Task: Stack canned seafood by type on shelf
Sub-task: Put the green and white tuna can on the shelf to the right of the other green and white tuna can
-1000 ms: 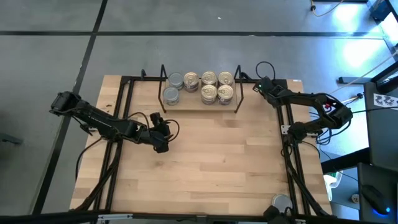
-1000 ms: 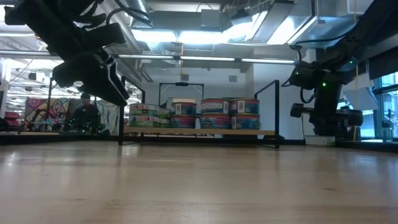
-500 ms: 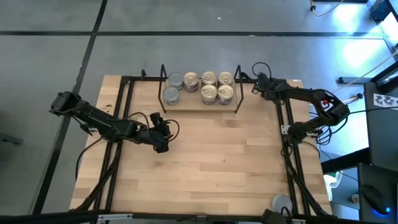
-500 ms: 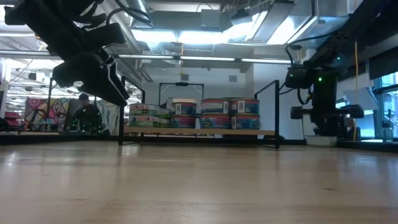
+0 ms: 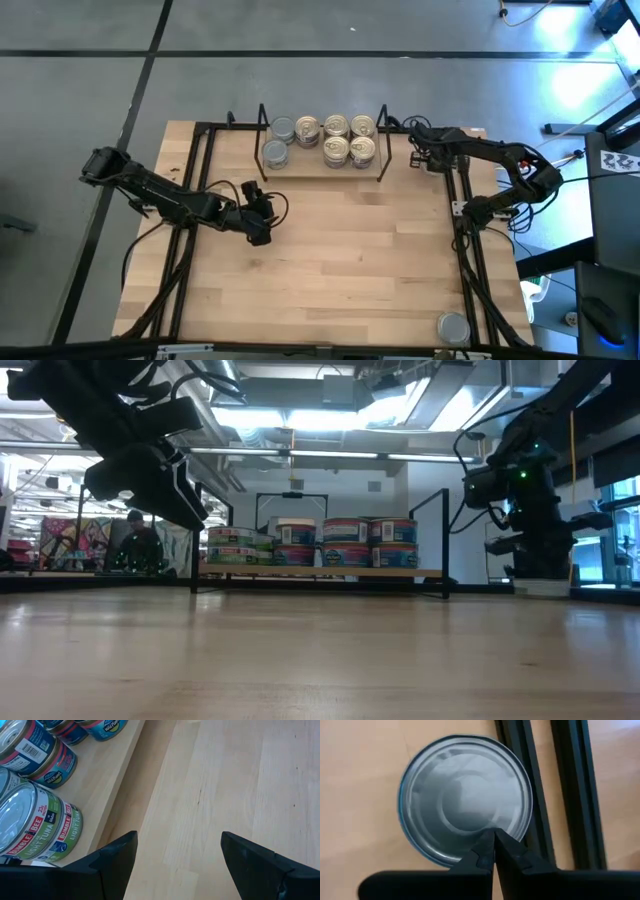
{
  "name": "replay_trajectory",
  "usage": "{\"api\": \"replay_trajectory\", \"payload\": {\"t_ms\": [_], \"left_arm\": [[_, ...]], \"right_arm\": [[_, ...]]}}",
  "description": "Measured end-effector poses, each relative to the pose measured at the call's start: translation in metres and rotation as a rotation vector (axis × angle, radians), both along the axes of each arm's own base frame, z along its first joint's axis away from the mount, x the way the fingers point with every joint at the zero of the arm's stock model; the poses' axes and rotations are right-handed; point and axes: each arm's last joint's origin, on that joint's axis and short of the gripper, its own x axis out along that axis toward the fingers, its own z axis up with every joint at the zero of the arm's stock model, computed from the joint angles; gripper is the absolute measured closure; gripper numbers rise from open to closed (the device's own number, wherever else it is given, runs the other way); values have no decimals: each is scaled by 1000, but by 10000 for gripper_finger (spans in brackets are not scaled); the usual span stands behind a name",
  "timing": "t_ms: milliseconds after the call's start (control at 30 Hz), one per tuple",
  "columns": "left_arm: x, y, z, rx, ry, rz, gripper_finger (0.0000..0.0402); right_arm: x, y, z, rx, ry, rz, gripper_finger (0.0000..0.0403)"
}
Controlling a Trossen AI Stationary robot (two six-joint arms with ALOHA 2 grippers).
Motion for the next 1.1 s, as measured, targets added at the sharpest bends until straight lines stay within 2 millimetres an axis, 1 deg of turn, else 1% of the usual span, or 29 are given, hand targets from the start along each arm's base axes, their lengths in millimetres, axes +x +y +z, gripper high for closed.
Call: {"api": "replay_trajectory", "payload": {"t_ms": [333,667,1100], "left_arm": [[0,0,0,1,0,0,116],[0,0,0,1,0,0,116],[0,0,0,4,3,-4,116]], "right_arm": [[19,28,0,52,65,145,388],[30,53,0,117,124,269,388],[57,98,0,111,97,486,388]]}}
